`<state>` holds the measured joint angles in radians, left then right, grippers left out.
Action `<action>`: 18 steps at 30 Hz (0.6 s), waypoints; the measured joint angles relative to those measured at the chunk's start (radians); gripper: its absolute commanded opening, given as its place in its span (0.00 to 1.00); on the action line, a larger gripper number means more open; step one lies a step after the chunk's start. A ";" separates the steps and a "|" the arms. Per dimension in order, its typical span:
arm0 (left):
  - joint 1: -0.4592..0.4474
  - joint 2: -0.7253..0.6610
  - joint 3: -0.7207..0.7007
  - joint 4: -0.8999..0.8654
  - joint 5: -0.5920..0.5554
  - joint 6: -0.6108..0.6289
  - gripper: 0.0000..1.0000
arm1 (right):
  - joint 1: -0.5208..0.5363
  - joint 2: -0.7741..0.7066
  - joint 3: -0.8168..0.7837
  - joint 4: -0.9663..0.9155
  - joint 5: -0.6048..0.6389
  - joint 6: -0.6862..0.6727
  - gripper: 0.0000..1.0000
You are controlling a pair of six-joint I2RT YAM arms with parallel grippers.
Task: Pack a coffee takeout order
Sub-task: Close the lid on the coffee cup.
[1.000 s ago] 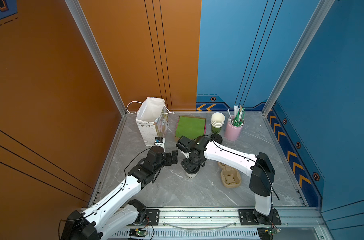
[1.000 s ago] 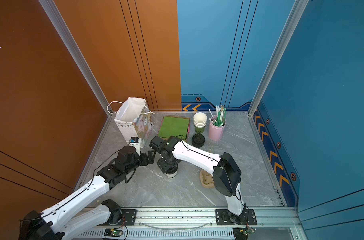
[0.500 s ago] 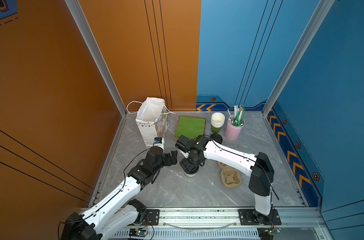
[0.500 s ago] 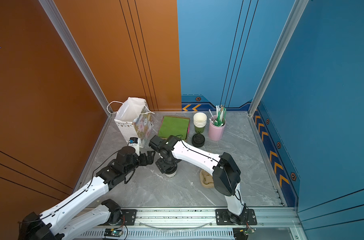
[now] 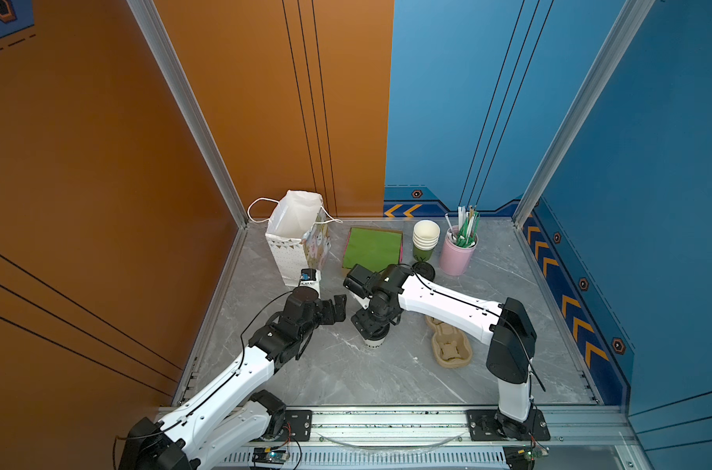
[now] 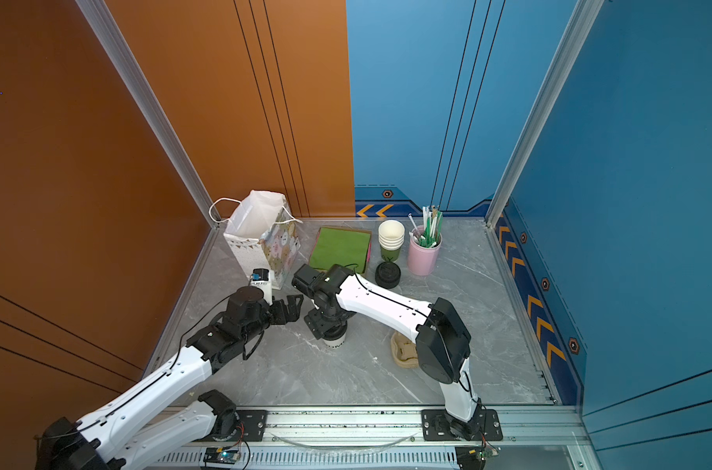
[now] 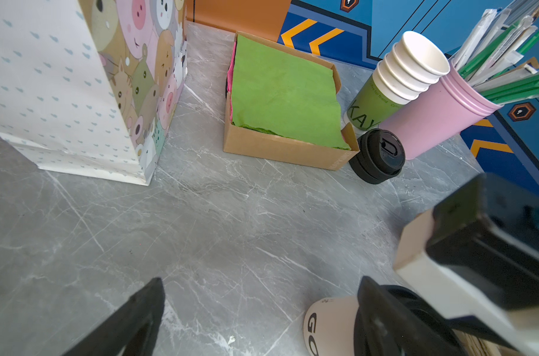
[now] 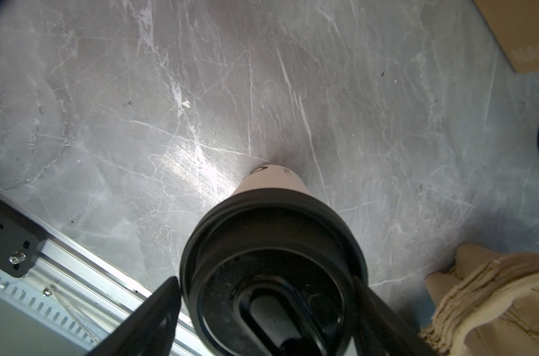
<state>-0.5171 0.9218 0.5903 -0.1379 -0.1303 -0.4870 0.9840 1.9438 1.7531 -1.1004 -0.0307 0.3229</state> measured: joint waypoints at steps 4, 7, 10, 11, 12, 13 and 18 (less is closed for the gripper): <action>0.000 0.000 0.000 0.000 0.000 0.000 0.98 | -0.013 0.000 0.000 0.000 -0.010 0.000 0.87; 0.000 0.000 0.000 0.000 0.000 0.000 0.98 | -0.020 0.000 0.000 0.001 -0.023 0.001 0.89; 0.000 0.000 0.000 0.000 0.000 0.000 0.98 | -0.027 0.000 0.000 0.002 -0.032 0.008 0.89; 0.000 0.000 0.000 0.000 0.000 0.000 0.98 | -0.030 0.000 0.000 0.002 -0.035 0.008 0.89; 0.000 0.000 0.000 0.000 0.000 0.000 0.98 | -0.032 -0.001 0.000 0.002 -0.039 0.008 0.89; 0.000 0.000 0.000 0.000 0.001 0.000 0.98 | -0.035 -0.001 0.000 0.002 -0.042 0.010 0.89; 0.000 0.000 0.000 0.000 0.001 0.000 0.98 | -0.044 -0.002 0.000 0.008 -0.053 0.015 0.91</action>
<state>-0.5171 0.9218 0.5903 -0.1383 -0.1295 -0.4870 0.9401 1.9419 1.7531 -1.0927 -0.0841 0.3382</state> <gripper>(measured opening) 0.980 0.905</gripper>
